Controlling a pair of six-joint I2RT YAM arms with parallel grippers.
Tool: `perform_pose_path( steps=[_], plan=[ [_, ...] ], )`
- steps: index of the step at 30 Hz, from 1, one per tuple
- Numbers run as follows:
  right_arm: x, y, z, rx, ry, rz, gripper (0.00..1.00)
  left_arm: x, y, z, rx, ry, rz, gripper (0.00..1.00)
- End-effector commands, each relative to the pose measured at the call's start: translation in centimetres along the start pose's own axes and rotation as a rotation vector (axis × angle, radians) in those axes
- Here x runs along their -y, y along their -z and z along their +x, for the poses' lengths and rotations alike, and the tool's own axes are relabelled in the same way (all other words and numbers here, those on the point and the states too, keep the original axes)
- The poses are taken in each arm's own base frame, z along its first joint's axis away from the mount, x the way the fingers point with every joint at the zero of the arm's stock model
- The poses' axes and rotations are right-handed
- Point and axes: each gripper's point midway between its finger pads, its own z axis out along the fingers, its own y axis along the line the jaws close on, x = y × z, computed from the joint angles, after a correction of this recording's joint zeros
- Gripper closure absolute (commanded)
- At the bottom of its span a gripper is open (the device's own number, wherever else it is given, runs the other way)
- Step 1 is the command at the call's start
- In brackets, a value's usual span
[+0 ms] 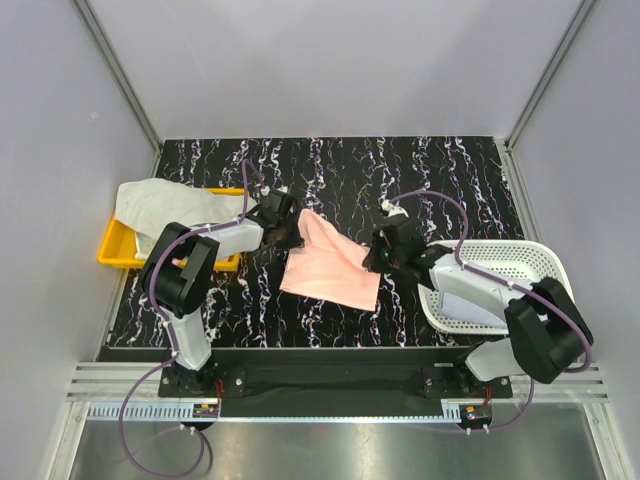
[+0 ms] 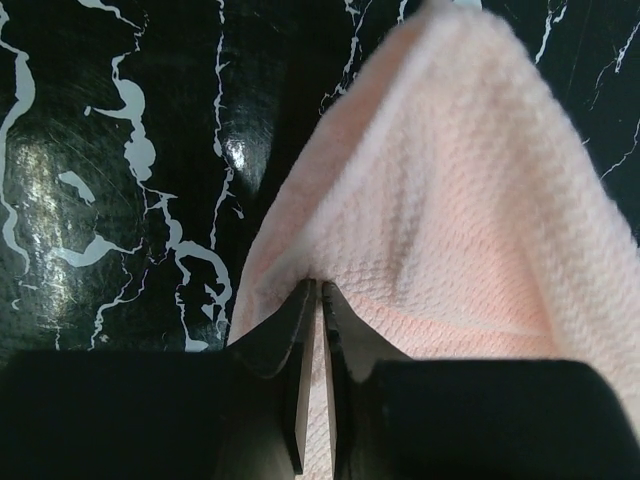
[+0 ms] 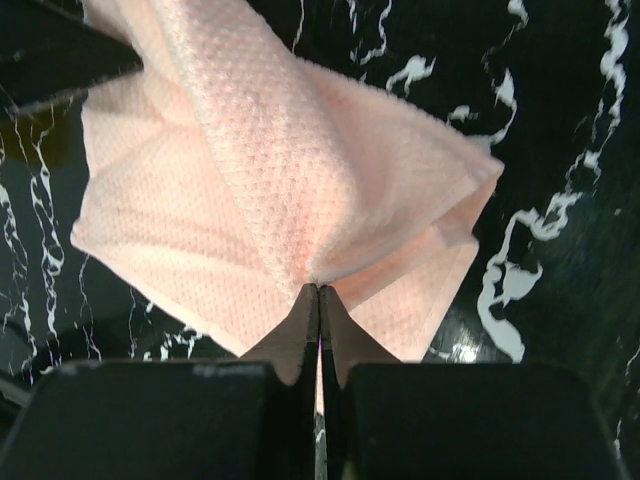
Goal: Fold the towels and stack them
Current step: Fold the towel
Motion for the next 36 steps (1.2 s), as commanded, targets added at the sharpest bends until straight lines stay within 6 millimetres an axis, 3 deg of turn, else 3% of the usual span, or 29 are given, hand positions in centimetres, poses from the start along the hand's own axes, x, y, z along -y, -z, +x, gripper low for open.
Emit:
perform_pose_path(
  steps=[1, 2, 11, 16, 25, 28, 30, 31, 34, 35, 36],
  plan=[
    [-1.4, 1.2, -0.5, 0.079, -0.025, -0.049, 1.00, -1.4, -0.9, 1.2, -0.032, 0.047, -0.047, 0.87],
    [-1.1, 1.3, 0.7, 0.061, -0.034, -0.046, 1.00, -1.3, -0.9, 1.2, -0.033, 0.050, -0.043, 0.88],
    [0.4, 1.2, 5.2, -0.007, -0.063, -0.023, 1.00, -0.9, -0.3, 0.2, 0.005, 0.102, -0.005, 0.88],
    [0.6, 0.8, 5.4, -0.011, -0.066, -0.010, 1.00, 0.3, 2.1, -0.9, 0.039, 0.068, 0.042, 0.85],
    [0.8, 0.5, 4.8, 0.003, -0.060, 0.010, 1.00, -0.3, 7.8, -1.0, 0.103, 0.010, 0.044, 0.81],
    [0.8, 0.3, 4.8, 0.000, -0.060, 0.011, 1.00, 0.3, 9.8, -2.3, 0.154, -0.009, 0.053, 0.72],
    [0.9, 0.2, 5.0, -0.004, -0.055, 0.016, 1.00, 0.7, 10.0, -2.9, 0.152, -0.027, 0.047, 0.59],
    [1.0, 0.1, 5.1, -0.008, -0.055, 0.018, 1.00, 0.8, 9.9, -4.2, 0.172, -0.041, 0.013, 0.47],
    [1.0, -0.2, 5.1, -0.008, -0.055, 0.021, 1.00, 1.2, 9.3, -5.3, 0.157, -0.093, -0.023, 0.35],
    [1.1, -0.3, 5.3, -0.013, -0.056, 0.024, 1.00, 2.5, 9.6, -7.0, 0.180, -0.104, -0.007, 0.33],
    [1.3, -0.5, 5.5, -0.019, -0.057, 0.031, 1.00, 2.4, 8.2, -6.6, 0.142, -0.117, -0.027, 0.29]
  ],
)
